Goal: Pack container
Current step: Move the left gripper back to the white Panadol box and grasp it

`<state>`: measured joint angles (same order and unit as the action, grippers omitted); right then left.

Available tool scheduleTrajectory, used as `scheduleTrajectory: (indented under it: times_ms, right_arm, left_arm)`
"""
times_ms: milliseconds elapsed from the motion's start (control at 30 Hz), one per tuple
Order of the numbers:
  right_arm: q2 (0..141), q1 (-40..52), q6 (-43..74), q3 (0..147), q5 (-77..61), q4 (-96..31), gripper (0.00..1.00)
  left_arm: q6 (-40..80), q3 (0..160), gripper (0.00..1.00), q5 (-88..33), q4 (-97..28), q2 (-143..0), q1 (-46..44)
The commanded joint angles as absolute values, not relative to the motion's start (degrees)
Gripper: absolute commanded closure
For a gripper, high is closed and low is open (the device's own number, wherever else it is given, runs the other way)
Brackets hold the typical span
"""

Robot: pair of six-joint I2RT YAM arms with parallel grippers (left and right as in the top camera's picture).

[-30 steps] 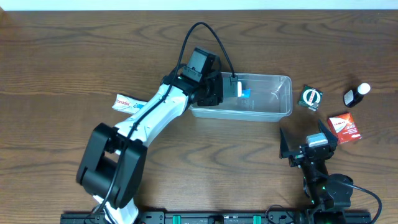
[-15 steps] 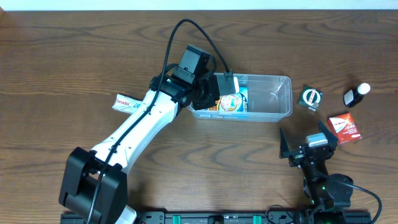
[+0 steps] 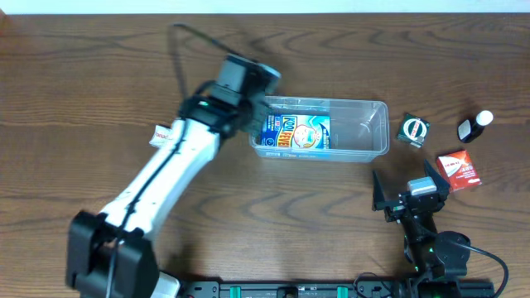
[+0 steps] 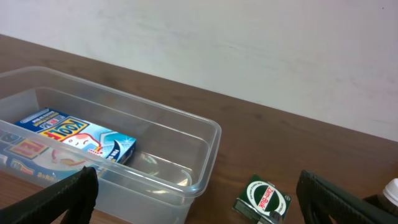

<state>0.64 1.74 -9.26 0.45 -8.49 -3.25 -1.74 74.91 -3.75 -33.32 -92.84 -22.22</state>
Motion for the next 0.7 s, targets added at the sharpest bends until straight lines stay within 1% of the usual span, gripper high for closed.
scheduleTrajectory:
  times_ms: [0, 67, 133, 267, 300, 333, 367, 400, 433, 467, 500, 667]
  right_arm:
    - [0.43, 2.26, -8.82, 0.32, -8.36, -3.49, 0.01]
    - [0.45, 2.28, -8.82, 0.32, -8.36, -3.49, 0.01]
    - [0.43, 2.28, -8.82, 0.32, -8.36, -3.46, 0.01]
    - [0.43, 2.26, -8.82, 0.32, -8.36, -3.49, 0.01]
    - [0.43, 2.26, -8.82, 0.32, -8.34, -3.49, 0.01]
    - [0.43, 2.28, -8.82, 0.32, -8.34, -3.49, 0.01]
    - [0.45, 2.26, -8.82, 0.32, -8.34, -3.49, 0.01]
    - [0.43, 2.28, -8.82, 0.32, -8.36, -3.49, 0.01]
    - [0.45, 2.26, -8.82, 0.32, -8.36, -3.49, 0.01]
    - [0.43, 2.26, -8.82, 0.32, -8.36, -3.49, 0.01]
    - [0.43, 2.26, -8.82, 0.32, -8.36, -3.49, 0.01]
    - [0.43, 2.26, -8.82, 0.32, -8.36, -3.49, 0.01]
  left_arm:
    - [17.93, 75.46, 0.95, 2.20, -35.59, -90.85, -16.05]
    - [22.24, 75.29, 0.94, 2.22, -36.67, -91.09, -12.29]
    - [29.45, 74.96, 0.94, 2.20, -37.80, -91.53, -8.56]
    - [39.42, 72.84, 0.93, 2.26, -38.06, -92.47, -3.31]
    - [41.45, 72.07, 0.86, 2.26, -37.67, -92.64, -2.33]
    - [43.13, 71.26, 0.83, 2.24, -37.21, -92.99, -1.50]
    - [44.66, 70.39, 0.78, 2.26, -36.73, -93.43, -0.67]
    - [45.65, 69.58, 0.66, 2.26, -36.14, -93.89, -0.03]
    - [46.52, 68.71, 0.41, 2.26, -35.35, -94.35, 0.45]
    - [47.20, 67.81, 0.21, 2.26, -34.48, -94.87, 0.84]
    - [47.77, 66.94, 0.14, 2.24, -33.63, -95.44, 1.17]
    - [48.66, 64.58, 0.10, 2.22, -30.79, -99.04, 1.32]
